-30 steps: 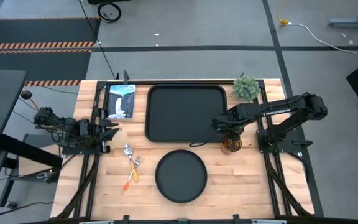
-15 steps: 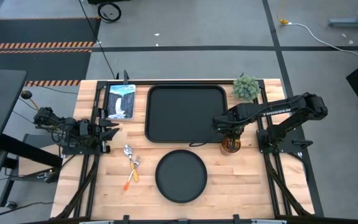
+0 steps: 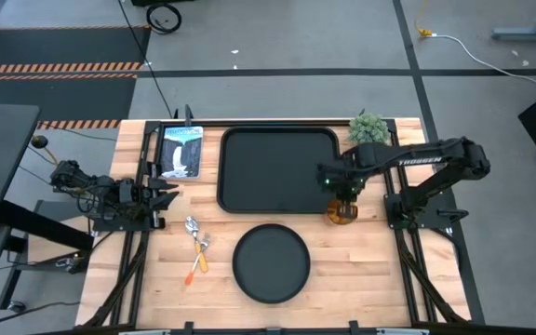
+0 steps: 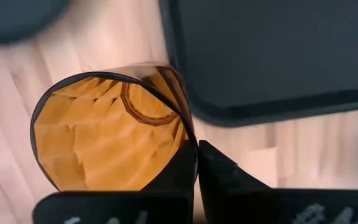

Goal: Pick and place plate/cup/fork/spoon on tray
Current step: Put the brown cup on the top right of the black tray

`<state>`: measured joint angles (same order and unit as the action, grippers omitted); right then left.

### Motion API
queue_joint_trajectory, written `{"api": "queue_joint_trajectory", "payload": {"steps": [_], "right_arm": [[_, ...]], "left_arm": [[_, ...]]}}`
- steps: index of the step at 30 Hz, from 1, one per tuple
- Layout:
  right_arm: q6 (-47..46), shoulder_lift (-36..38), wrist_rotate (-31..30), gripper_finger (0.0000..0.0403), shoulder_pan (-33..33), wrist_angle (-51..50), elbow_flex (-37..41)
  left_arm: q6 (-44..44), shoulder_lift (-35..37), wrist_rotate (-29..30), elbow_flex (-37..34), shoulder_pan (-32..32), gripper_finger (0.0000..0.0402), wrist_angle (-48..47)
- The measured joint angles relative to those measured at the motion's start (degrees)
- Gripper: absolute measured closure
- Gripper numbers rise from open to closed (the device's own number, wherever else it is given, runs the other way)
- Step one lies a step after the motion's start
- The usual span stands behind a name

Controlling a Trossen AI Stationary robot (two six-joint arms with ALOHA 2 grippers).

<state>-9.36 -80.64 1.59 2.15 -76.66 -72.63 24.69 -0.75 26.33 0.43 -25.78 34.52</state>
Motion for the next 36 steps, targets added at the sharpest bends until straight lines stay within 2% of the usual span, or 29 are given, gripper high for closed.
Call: {"api": "queue_joint_trajectory", "payload": {"steps": [4,9,17,25,31,36], "right_arm": [[4.0,0.0,-1.2,0.0393,4.6,-0.1,-3.3],[9.9,-1.7,-1.3,0.0393,14.0,1.0,-5.0],[23.4,-13.2,-1.9,0.0394,27.3,1.0,-11.8],[29.9,-22.3,-5.1,0.0394,39.2,2.0,-20.5],[32.6,-27.4,-3.1,0.0394,45.3,1.5,-26.4],[33.8,-30.8,0.0,0.0394,47.8,1.0,-27.7]], "left_arm": [[0.0,0.0,0.0,0.0,0.0,0.0322,-0.6],[0.1,0.0,0.0,0.0,0.0,0.0322,-1.0],[0.8,0.0,0.5,0.0,0.0,0.0322,-1.0],[-0.1,0.0,0.6,0.0,0.0,0.0322,-3.0],[-0.1,0.0,0.7,0.0,0.0,0.0322,-3.3],[-0.1,0.0,0.7,0.0,0.0,0.0322,-3.3]]}}
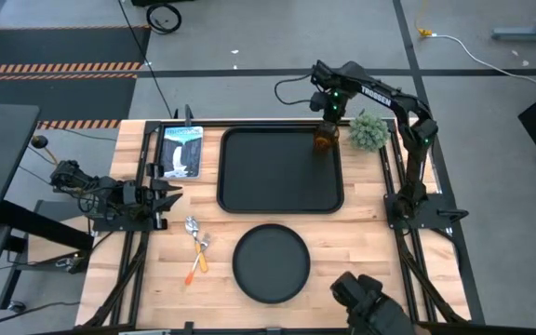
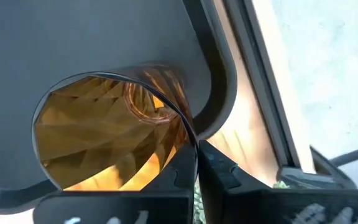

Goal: Pick and place plate/cup/fork/spoon on tray
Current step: Put the brown cup on the top right of the black tray

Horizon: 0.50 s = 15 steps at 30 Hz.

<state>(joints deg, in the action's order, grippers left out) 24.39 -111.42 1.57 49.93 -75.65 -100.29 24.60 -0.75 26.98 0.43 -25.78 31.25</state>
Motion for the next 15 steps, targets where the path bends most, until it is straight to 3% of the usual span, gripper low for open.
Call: {"api": "queue_joint_trajectory", "payload": {"steps": [15], "right_arm": [[-0.2,-1.5,-2.5,0.0386,3.0,3.3,-0.3]], "left_arm": [[0.1,0.0,0.0,0.0,0.0,0.0322,0.0]]}}
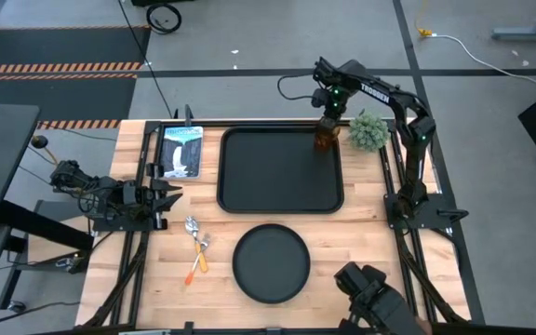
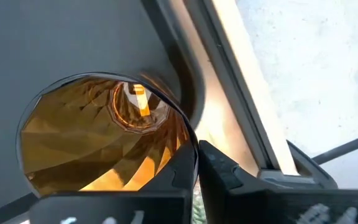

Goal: Pick and place plate/cup/fork/spoon on tray
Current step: Put the brown cup on the top right of the black tray, then put the black plate on the black tray to the bottom left of the brown cup

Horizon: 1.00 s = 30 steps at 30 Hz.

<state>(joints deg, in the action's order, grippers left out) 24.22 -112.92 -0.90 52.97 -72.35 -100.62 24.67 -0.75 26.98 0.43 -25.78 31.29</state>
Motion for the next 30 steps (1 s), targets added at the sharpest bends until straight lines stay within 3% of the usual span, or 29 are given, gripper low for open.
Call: {"api": "queue_joint_trajectory", "payload": {"steps": [10,22,30], "right_arm": [[0.2,0.0,0.7,0.038,1.3,0.5,0.0],[-0.5,0.3,-1.3,0.0293,1.3,2.2,0.0],[-1.5,4.4,-1.8,0.0272,0.1,1.8,0.0]], "left_arm": [[0.0,0.0,0.0,0.0,0.0,0.0322,0.0],[-0.4,0.0,0.0,0.0,0.0,0.0322,0.0],[-0.5,0.0,0.0,0.0,0.0,0.0322,0.0]]}}
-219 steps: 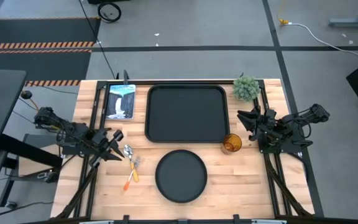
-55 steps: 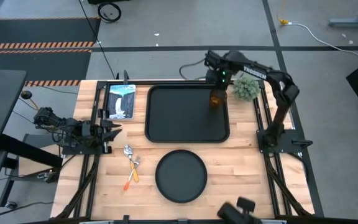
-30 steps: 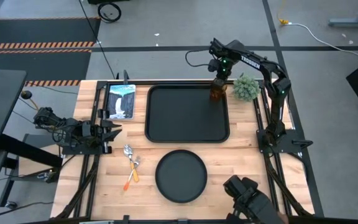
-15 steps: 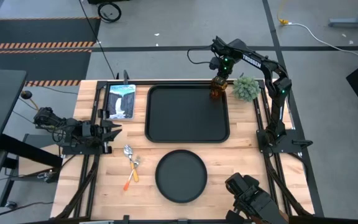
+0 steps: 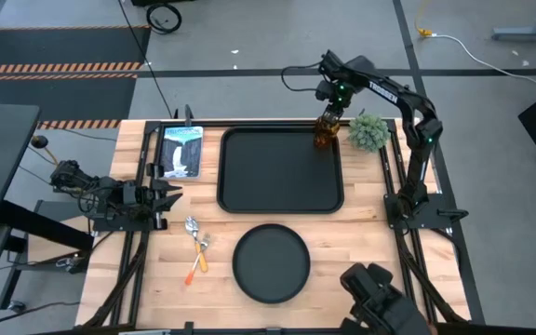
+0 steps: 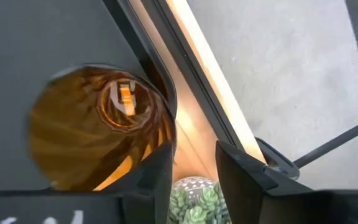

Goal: Pick and place plate/cup/fork/spoon on tray
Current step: Put the black plate on the black tray to the bottom left of the brown cup

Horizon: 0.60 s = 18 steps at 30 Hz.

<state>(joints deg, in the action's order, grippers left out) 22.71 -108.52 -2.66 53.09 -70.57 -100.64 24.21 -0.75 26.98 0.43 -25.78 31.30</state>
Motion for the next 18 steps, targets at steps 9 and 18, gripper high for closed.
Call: {"api": "queue_joint_trajectory", "payload": {"steps": [9,18], "right_arm": [[-3.9,5.2,3.5,0.027,-8.7,1.3,0.0],[-11.2,5.5,13.7,0.027,-23.4,10.5,3.2]], "left_arm": [[0.0,0.0,0.0,0.0,0.0,0.0322,0.0],[-3.0,0.0,2.8,0.0,0.0,0.0322,-4.7]]}}
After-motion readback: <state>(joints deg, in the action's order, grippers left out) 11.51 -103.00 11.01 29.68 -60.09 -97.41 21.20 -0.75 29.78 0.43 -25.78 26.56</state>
